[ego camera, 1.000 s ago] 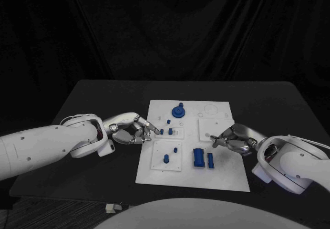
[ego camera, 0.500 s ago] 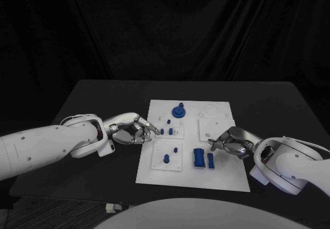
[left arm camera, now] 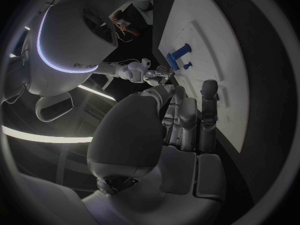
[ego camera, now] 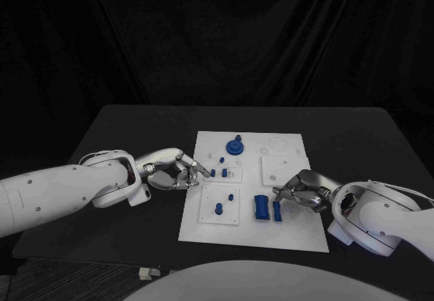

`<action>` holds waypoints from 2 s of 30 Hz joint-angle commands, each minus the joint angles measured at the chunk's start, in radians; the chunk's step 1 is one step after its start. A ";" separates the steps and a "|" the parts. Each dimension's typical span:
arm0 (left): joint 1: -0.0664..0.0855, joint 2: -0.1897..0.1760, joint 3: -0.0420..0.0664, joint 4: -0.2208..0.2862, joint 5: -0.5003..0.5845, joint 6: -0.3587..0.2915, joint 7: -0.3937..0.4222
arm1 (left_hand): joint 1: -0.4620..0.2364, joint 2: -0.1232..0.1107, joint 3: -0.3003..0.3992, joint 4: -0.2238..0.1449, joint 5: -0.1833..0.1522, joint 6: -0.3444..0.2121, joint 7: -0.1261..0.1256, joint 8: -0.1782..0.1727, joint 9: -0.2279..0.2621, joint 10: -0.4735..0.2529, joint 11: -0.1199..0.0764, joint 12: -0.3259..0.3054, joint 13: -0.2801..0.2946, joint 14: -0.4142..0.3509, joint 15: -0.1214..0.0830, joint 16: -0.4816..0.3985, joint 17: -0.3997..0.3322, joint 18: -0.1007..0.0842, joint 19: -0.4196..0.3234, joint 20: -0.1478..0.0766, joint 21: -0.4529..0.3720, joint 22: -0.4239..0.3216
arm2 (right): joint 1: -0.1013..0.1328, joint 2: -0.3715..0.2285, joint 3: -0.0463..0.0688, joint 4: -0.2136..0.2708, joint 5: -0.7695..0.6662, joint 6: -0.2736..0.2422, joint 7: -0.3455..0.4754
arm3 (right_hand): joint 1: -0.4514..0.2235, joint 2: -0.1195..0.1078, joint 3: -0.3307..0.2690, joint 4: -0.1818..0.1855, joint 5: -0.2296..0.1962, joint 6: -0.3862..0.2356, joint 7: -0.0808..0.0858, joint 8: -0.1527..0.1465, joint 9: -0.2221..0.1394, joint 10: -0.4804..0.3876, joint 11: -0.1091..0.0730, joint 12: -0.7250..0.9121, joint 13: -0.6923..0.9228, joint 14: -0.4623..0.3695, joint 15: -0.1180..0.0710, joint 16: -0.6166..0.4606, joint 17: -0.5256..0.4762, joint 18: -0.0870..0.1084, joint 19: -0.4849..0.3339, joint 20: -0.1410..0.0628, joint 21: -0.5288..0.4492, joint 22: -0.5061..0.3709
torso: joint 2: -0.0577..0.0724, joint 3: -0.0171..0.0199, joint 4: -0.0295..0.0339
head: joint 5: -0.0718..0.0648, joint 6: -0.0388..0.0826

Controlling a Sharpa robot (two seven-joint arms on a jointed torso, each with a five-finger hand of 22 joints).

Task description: Assemble the parts on the task board

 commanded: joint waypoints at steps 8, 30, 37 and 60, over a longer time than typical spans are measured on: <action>-0.003 0.003 0.001 0.000 0.009 0.010 0.013 | -0.012 0.001 0.006 -0.001 0.006 0.004 0.000 0.002 0.000 0.003 -0.006 0.006 -0.001 -0.009 0.001 -0.005 -0.002 0.012 -0.007 -0.001 0.003 0.042 | -0.007 -0.003 -0.002 0.006 -0.050 0.050 -0.062 | -0.016 0.002 -0.009 0.000 -0.023 -0.008 0.004 -0.012 -0.013 0.104 0.009 0.004 0.263 0.079 0.007 -0.009 0.126 0.007 0.016 0.008 -0.018 0.202 | 0.000 0.0000 0.0000 | -0.001 0.000; -0.003 0.000 0.001 0.001 0.009 0.009 0.014 | -0.012 0.001 0.006 -0.001 0.006 0.004 0.000 0.002 0.000 0.003 -0.006 0.006 -0.001 -0.009 0.001 -0.005 -0.002 0.012 -0.007 -0.001 0.003 0.042 | -0.007 -0.011 -0.002 0.036 -0.255 -0.055 0.008 | -0.050 0.012 -0.041 0.001 -0.064 -0.088 0.029 -0.071 -0.098 0.104 0.032 0.004 0.263 0.078 0.019 -0.015 0.114 0.009 0.012 0.020 -0.028 0.199 | 0.000 0.0000 0.0002 | 0.000 0.000; -0.003 -0.005 0.001 0.006 0.009 0.001 0.021 | -0.012 0.002 0.007 -0.002 0.007 0.003 0.000 0.001 -0.001 0.002 -0.006 0.006 -0.002 -0.009 0.002 -0.004 -0.002 0.013 -0.008 0.000 0.002 0.041 | 0.001 -0.053 -0.001 0.077 -0.241 -0.195 0.126 | -0.065 0.002 -0.069 0.000 -0.095 -0.054 0.023 -0.055 -0.116 0.104 0.025 0.004 0.263 0.085 0.016 0.001 0.145 0.000 0.031 0.017 0.014 0.212 | 0.000 0.0001 -0.0001 | 0.001 0.000; 0.072 -0.064 0.002 0.119 0.290 -0.161 0.171 | -0.180 0.039 -0.124 0.159 0.006 0.059 0.031 0.007 0.001 -0.237 0.083 -0.181 -0.167 -0.640 0.117 -0.633 -0.508 -0.024 -0.356 0.066 -0.338 -0.077 | 0.207 -0.019 -0.001 -0.020 0.529 -0.457 0.763 | -0.026 0.036 -0.244 -0.001 -0.124 0.048 0.060 -0.019 -0.164 -0.328 0.089 -1.201 -0.748 -0.263 0.124 -1.180 -0.946 0.143 -0.401 0.121 -1.168 -0.417 | -0.017 0.0010 -0.0045 | 0.015 0.000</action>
